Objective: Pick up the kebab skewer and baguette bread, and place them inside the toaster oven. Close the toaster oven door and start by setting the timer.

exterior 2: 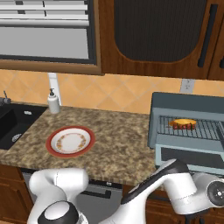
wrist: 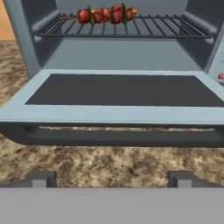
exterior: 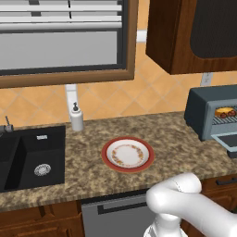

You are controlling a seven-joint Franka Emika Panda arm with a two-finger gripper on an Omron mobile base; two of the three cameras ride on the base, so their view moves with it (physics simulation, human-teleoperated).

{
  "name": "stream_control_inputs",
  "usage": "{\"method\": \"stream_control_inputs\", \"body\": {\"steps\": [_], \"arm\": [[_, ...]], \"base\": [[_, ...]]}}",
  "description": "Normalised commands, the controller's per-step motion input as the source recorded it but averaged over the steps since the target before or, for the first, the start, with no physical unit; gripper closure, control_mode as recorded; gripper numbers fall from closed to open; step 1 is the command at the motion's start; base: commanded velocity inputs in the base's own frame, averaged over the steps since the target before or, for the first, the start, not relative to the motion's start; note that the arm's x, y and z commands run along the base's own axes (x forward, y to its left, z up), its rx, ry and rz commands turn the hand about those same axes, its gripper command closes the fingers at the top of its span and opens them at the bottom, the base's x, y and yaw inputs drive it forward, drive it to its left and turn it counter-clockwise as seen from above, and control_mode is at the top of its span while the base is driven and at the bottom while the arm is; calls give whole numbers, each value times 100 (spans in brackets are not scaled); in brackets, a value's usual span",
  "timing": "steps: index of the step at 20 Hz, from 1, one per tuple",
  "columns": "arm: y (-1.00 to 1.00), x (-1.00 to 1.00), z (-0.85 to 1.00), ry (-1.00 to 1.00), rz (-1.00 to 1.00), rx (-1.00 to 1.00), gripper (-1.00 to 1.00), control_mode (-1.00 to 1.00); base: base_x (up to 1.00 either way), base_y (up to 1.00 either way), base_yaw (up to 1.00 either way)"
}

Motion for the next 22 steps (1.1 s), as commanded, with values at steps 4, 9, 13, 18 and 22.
{"method": "stream_control_inputs", "body": {"steps": [4,9,13,18,22], "arm": [[0,21,-16,16,0,0,-100,-100],[0,30,-5,11,0,0,-100,-100],[0,24,-3,7,0,0,-100,-100],[0,-3,-15,2,0,0,-100,-100],[0,-1,-32,0,0,0,-100,-100]], "base": [[0,0,0],[0,0,0],[0,0,0],[0,0,0],[0,0,0]]}}
